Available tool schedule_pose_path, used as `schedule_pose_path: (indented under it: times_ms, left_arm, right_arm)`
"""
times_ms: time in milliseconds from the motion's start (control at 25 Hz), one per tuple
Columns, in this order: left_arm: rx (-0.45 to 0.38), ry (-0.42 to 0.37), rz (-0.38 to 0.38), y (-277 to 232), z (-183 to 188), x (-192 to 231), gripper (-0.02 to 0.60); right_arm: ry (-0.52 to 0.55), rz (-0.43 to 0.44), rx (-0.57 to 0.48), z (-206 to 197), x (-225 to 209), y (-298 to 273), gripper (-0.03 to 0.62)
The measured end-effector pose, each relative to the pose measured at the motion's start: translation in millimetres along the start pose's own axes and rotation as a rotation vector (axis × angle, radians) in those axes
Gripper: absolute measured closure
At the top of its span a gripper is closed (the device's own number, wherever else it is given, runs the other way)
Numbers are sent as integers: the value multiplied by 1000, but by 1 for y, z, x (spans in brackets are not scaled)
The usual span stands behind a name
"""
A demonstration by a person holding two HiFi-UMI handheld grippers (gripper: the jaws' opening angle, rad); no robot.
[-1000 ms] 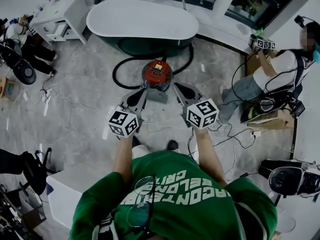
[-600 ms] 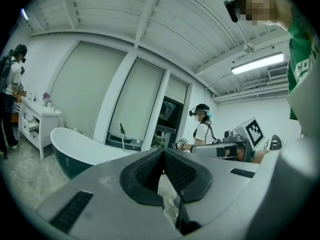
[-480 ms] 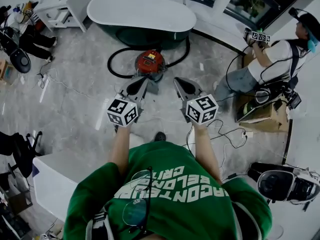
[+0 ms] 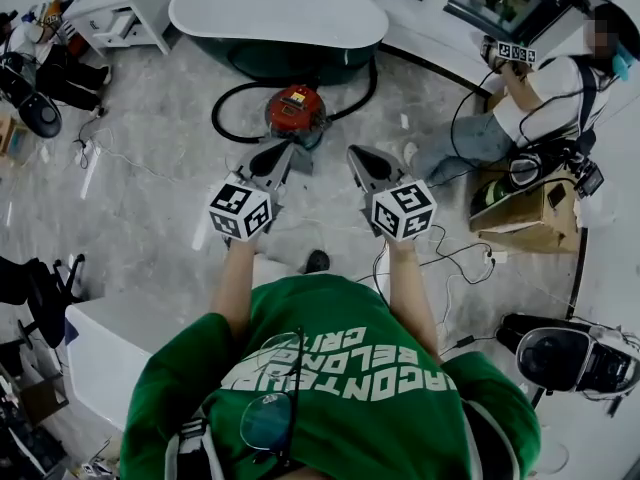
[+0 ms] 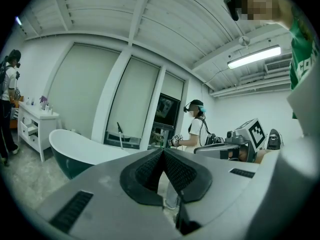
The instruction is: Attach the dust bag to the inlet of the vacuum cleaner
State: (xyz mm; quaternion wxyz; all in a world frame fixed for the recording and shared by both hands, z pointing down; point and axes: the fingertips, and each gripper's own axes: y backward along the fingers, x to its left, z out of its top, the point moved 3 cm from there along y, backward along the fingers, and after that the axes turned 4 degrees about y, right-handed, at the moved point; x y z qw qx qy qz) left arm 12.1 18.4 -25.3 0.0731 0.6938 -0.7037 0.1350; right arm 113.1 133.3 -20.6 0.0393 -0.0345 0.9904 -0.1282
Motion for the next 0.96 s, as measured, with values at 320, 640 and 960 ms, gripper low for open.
schedule_pose_path:
  times_ms: [320,640,960]
  left_arm:
    - [13,-24,-19,-7,0,-17,577]
    - [16,-30,-32,-10,7,-23,578]
    - [11,-29,-34,12,16,-30,578]
  right_arm:
    - [10,-13,-19,1,-2,12,586]
    - [5,-23,-25,7,-4,16,586]
    - [7,-41,-31,18,15,23,586]
